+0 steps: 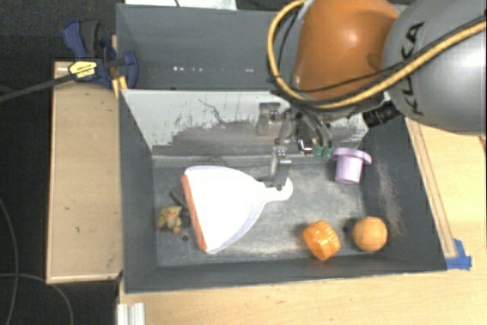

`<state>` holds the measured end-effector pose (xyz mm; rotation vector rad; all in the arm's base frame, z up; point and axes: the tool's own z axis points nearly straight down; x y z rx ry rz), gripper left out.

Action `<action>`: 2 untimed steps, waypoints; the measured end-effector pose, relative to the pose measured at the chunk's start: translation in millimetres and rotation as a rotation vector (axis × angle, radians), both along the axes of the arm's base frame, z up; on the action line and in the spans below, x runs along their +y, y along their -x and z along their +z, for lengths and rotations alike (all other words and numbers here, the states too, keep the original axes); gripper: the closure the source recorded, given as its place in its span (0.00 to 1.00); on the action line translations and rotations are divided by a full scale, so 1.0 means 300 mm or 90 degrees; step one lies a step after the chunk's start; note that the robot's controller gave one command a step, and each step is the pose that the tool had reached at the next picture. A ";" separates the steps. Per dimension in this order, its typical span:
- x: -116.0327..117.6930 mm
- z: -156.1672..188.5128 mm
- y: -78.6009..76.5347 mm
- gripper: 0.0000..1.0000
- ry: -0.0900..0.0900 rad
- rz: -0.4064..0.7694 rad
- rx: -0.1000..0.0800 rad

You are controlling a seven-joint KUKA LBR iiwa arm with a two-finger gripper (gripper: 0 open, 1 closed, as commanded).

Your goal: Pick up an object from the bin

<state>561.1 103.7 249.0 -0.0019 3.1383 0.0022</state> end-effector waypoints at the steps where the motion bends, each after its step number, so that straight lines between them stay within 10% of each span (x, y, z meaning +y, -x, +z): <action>1: -0.158 -0.181 -0.048 0.00 -0.001 -0.002 -0.004; 2: -0.263 -0.316 -0.039 0.00 0.002 -0.027 0.003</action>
Offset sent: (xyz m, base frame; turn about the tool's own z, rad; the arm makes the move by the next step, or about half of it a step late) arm 0.0032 -0.0385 -0.0671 0.1401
